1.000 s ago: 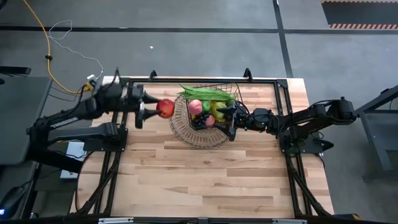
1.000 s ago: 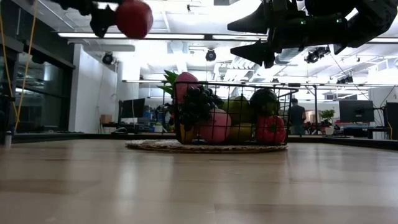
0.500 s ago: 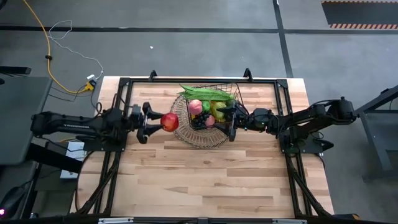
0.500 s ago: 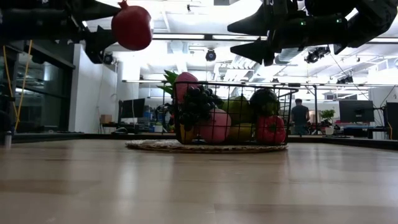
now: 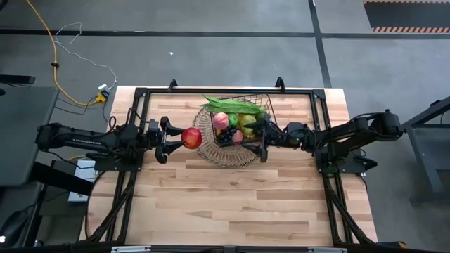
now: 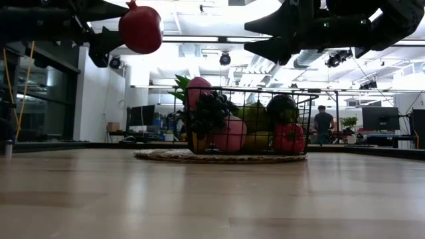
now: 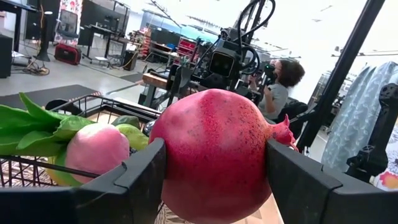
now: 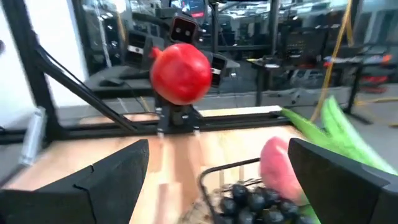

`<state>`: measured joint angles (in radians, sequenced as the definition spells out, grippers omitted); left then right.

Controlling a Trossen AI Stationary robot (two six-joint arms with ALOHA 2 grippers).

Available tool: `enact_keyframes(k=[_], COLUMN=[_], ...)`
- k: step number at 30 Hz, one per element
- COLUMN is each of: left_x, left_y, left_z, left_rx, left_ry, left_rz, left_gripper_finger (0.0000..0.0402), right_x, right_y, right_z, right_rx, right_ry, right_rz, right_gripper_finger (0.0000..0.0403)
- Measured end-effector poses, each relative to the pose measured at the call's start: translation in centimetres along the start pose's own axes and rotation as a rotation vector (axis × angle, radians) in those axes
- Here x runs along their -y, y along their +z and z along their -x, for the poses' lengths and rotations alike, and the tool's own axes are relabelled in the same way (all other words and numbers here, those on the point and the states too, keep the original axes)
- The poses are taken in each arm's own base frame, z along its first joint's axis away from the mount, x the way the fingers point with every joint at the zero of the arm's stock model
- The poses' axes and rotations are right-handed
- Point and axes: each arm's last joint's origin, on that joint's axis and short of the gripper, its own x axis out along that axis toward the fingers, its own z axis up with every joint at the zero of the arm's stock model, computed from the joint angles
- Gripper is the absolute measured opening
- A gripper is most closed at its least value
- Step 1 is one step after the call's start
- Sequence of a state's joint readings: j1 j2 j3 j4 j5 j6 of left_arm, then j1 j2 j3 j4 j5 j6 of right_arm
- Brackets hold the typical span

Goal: Build produce basket
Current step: Put the pomegranate into the wire basket

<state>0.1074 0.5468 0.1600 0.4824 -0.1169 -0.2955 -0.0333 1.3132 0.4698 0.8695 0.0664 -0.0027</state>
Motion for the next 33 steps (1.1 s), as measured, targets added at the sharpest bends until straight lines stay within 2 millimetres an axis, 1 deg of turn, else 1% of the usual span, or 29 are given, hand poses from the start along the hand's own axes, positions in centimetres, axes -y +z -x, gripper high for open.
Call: enact_keyframes(k=[5,8,14,20,25,30,33], left_x=[0.0,0.0,0.0,-0.1,-0.2,-0.2,0.0], left_y=[0.0,0.0,-0.1,-0.7,-1.1,-1.1,-0.9], left_z=[0.0,0.0,0.0,-0.5,-1.0,-1.7,-2.3], left_rx=[-0.001,-0.006,-0.009,-0.06,-0.061,-0.049,-0.063], left_ry=[0.0,-0.012,-0.016,-0.001,0.033,0.03,0.035], left_rz=[-0.001,0.0,0.011,0.089,0.116,0.148,0.157], left_gripper_finger=[0.0234,0.0234,0.0234,0.0234,0.0234,0.0234,0.0234], right_x=[0.2,0.2,0.1,-0.8,-1.6,-2.1,-2.4], right_y=[-0.7,-0.9,-1.0,-1.1,-0.8,-1.0,-1.2], right_z=[0.0,0.1,0.1,-0.2,-2.0,-4.5,-6.3], right_rx=[-0.072,-0.1,-0.101,-0.114,-0.122,-0.14,-0.149], right_ry=[-0.057,-0.058,-0.054,-0.057,-0.083,-0.076,-0.075], right_rz=[0.074,0.077,0.076,0.127,0.205,0.287,0.292], right_gripper_finger=[0.0374,0.0374,0.0374,0.0374,0.0374,0.0374,0.0374])
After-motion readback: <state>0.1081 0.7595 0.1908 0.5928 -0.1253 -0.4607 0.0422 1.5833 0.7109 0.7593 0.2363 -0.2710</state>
